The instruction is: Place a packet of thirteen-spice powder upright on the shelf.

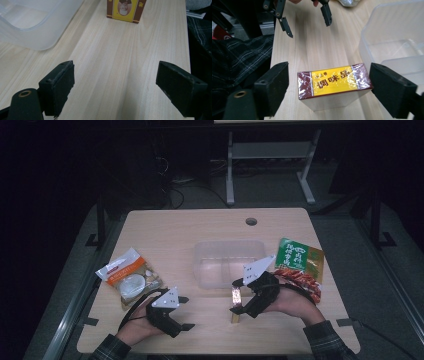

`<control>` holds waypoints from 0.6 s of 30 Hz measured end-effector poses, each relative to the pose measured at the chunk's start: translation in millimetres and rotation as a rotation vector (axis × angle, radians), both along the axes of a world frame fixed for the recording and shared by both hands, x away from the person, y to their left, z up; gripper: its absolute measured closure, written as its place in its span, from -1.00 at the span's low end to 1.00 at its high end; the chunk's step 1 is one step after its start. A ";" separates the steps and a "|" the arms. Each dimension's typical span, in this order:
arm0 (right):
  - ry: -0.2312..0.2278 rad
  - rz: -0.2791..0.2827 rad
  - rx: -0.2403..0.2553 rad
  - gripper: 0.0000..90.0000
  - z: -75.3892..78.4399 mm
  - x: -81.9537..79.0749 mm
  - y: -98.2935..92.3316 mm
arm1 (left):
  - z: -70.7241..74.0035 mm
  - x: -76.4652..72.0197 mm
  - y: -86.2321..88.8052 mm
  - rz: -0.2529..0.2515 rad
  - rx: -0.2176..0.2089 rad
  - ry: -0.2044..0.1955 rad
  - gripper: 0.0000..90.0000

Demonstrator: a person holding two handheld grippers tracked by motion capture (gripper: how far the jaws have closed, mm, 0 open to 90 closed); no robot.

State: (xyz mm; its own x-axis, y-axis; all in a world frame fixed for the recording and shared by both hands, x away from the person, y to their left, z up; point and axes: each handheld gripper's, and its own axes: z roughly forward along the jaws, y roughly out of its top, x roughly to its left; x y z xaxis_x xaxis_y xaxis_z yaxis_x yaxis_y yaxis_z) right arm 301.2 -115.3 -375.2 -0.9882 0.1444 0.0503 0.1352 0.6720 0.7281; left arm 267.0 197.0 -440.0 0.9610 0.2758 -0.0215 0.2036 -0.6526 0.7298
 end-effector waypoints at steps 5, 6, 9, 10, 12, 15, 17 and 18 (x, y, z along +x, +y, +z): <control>-0.003 0.013 -0.018 -0.37 -9.9 4.4 0.3 | -0.5 -0.3 -0.7 -0.005 0.005 0.001 -0.67; 0.003 0.011 -0.016 -0.35 -9.1 3.8 -0.4 | -0.6 -0.2 -0.8 -0.006 0.009 0.000 -0.67; -0.011 0.019 -0.016 -0.34 -9.4 3.2 -0.8 | -0.8 -0.9 -1.5 -0.002 0.005 0.008 -0.67; -0.017 0.028 -0.014 -0.34 -9.2 3.4 -1.2 | -0.7 -0.9 -1.6 -0.003 0.009 0.006 -0.67; -0.012 0.031 -0.012 -0.34 -9.0 3.4 -1.4 | -0.7 -1.2 -1.7 -0.002 0.007 0.008 -0.67; -0.012 0.045 -0.008 -0.34 -6.6 2.3 -1.1 | 0.1 -1.9 -2.3 -0.004 0.008 0.010 -0.69; -0.024 0.054 -0.013 -0.34 -2.3 1.7 0.0 | 0.3 -2.0 -2.6 0.002 0.011 0.010 -0.70; -0.026 0.055 -0.011 -0.34 0.4 1.8 0.4 | 0.5 -1.9 -2.7 0.005 0.012 0.013 -0.70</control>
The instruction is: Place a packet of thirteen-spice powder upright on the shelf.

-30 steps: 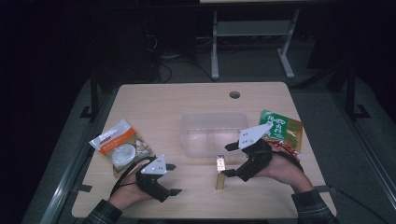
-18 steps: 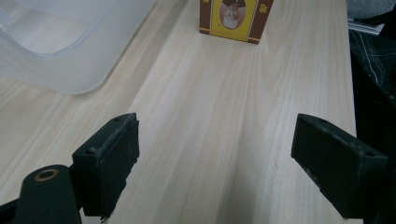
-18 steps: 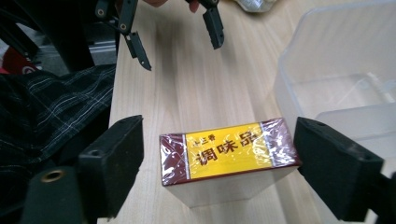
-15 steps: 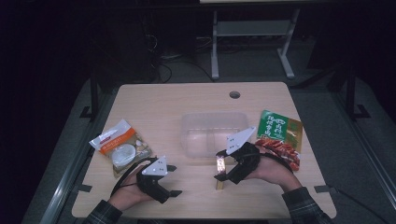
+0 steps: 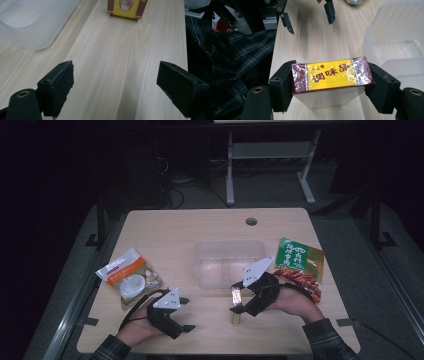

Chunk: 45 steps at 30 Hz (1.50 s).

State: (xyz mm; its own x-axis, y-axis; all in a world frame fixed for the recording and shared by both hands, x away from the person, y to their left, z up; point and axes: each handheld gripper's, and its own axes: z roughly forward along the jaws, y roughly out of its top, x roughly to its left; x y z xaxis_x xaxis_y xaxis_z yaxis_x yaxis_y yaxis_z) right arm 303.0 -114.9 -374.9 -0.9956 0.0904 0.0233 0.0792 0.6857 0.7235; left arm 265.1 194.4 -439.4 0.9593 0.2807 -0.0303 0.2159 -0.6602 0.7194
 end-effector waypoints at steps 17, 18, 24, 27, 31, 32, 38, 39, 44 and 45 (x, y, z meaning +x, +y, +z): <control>-0.084 -0.003 -0.013 -0.33 52.7 22.3 0.4 | -0.5 0.1 -0.2 0.001 0.031 -0.003 -0.70; -0.090 0.000 -0.009 -0.33 56.6 26.0 0.8 | -1.1 -0.6 -0.7 0.007 0.022 0.004 -0.70; -0.097 0.000 -0.016 -0.33 71.2 47.6 6.0 | -0.1 0.7 0.5 -0.006 0.027 0.000 -0.70; -0.092 -0.005 -0.022 -0.33 73.7 56.8 7.6 | -0.6 0.3 0.5 0.000 0.017 0.010 -0.70; -0.091 -0.001 -0.021 -0.33 75.9 73.6 10.4 | -0.7 0.9 1.1 -0.002 0.017 0.013 -0.70; -0.091 0.000 -0.017 -0.33 77.3 80.2 11.8 | -1.1 1.1 0.9 -0.001 0.015 0.013 -0.70; -0.103 0.001 -0.001 -0.33 77.8 100.3 18.2 | -1.1 0.5 1.5 -0.003 -0.002 0.020 -0.70; -0.103 0.001 -0.001 -0.33 77.8 100.3 18.2 | -1.1 0.5 1.5 -0.003 -0.002 0.020 -0.70; -0.083 0.005 -0.005 -0.33 71.5 113.3 23.9 | -0.5 1.6 3.8 -0.004 0.001 0.019 -0.70; -0.079 0.006 -0.005 -0.33 69.9 115.6 24.6 | -0.4 1.6 4.1 -0.004 0.000 0.019 -0.70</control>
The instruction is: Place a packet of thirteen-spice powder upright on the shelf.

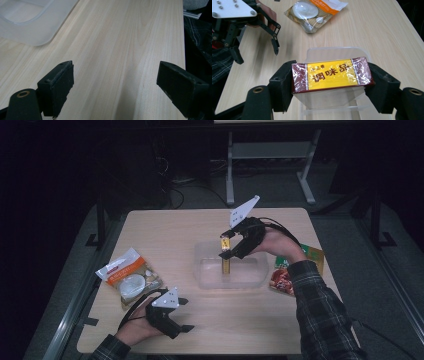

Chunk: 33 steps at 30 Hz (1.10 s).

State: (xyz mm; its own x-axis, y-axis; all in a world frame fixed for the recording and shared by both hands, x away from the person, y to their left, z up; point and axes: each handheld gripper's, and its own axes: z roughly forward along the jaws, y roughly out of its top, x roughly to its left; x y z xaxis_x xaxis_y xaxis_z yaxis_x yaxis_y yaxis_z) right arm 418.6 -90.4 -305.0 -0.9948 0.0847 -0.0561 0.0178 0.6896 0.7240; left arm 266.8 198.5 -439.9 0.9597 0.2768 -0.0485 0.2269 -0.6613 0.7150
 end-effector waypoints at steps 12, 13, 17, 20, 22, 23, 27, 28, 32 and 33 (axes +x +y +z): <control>0.025 -0.012 -0.011 -0.33 -9.6 9.4 1.1 | 0.3 -0.5 0.6 0.000 -0.008 0.008 -0.70; 0.025 -0.014 -0.011 -0.33 -10.1 8.9 1.5 | 0.3 -0.6 0.5 -0.001 -0.010 0.009 -0.70; 0.026 -0.003 -0.021 -0.33 -13.1 8.9 4.3 | 0.8 -0.2 1.2 -0.004 -0.008 0.005 -0.70; 0.023 -0.005 -0.013 -0.33 -14.6 9.6 4.8 | 0.6 -0.1 1.7 -0.003 -0.007 0.007 -0.70; 0.029 -0.006 -0.017 -0.33 -16.2 10.3 5.2 | 0.3 -0.2 1.8 -0.002 -0.005 0.010 -0.70; 0.032 -0.008 -0.021 -0.34 -19.4 10.8 5.3 | 0.3 -0.2 1.7 -0.005 -0.004 0.008 -0.70; 0.046 -0.010 -0.030 -0.33 -27.9 12.7 4.8 | 0.1 -0.4 1.1 -0.008 -0.001 0.010 -0.70; 0.046 -0.010 -0.030 -0.33 -27.9 12.7 4.8 | 0.1 -0.4 1.1 -0.008 -0.001 0.010 -0.70; 0.051 -0.022 -0.036 -0.34 -36.8 15.4 4.0 | -0.1 -0.7 0.8 -0.010 -0.003 0.011 -0.70; 0.052 -0.026 -0.045 -0.34 -41.0 16.5 4.0 | 0.0 -0.6 0.9 -0.011 0.002 0.011 -0.70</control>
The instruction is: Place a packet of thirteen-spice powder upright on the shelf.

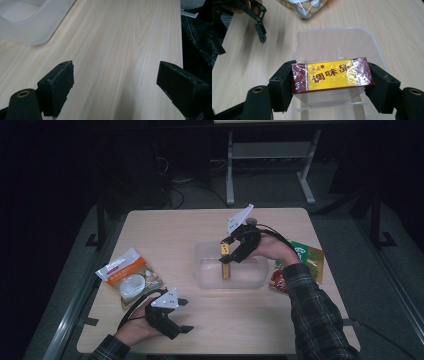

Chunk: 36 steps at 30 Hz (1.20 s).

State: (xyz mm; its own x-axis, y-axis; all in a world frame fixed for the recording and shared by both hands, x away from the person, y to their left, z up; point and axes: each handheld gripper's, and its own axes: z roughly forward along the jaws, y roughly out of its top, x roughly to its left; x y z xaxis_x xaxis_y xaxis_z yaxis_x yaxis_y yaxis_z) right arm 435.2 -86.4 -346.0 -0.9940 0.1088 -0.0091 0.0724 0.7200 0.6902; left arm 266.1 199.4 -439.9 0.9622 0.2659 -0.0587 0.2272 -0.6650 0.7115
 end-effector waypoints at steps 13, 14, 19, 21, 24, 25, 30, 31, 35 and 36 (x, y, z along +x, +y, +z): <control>0.042 -0.014 -0.031 -0.36 -18.5 4.2 -1.6 | 0.4 -1.6 -0.9 0.004 -0.010 0.001 -0.70; 0.047 -0.015 -0.038 -0.36 -19.5 3.8 -0.9 | 0.2 -1.6 -0.9 0.005 -0.012 0.003 -0.70; 0.076 -0.030 -0.055 -0.46 -23.7 2.0 0.2 | -0.3 -1.4 -0.7 0.005 -0.007 0.006 -0.70; 0.070 -0.041 -0.048 -0.50 -22.4 0.9 -1.0 | 0.1 -1.0 -0.5 0.003 -0.003 0.004 -0.69; 0.058 -0.065 -0.037 -0.56 -17.9 -1.7 -4.5 | 0.3 -0.5 -0.4 0.007 -0.001 0.006 -0.69; 0.065 -0.069 -0.032 -0.58 -15.5 -3.2 -6.3 | 0.7 0.0 0.2 0.004 0.002 0.005 -0.69; 0.054 -0.122 -0.004 -0.60 -3.6 -13.5 -18.1 | 0.9 1.4 0.8 0.017 -0.009 0.010 -0.70; 0.054 -0.132 0.000 -0.62 -1.9 -15.9 -20.4 | 1.1 1.6 1.0 0.019 -0.013 0.012 -0.70; 0.034 -0.185 -0.009 -0.65 5.0 -26.8 -28.0 | 1.3 1.8 1.0 0.028 -0.015 0.014 -0.70; 0.023 -0.193 -0.001 -0.64 6.4 -28.3 -29.7 | 1.1 1.7 0.9 0.029 -0.013 0.014 -0.70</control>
State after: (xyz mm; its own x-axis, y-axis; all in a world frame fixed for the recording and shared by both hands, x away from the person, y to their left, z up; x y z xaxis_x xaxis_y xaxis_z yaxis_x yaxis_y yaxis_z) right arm 406.9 -116.0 -339.6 -0.9548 0.2971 0.0128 0.2246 0.6922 0.6858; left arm 267.9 200.3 -438.8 0.9531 0.2930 -0.0755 0.2562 -0.6487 0.7166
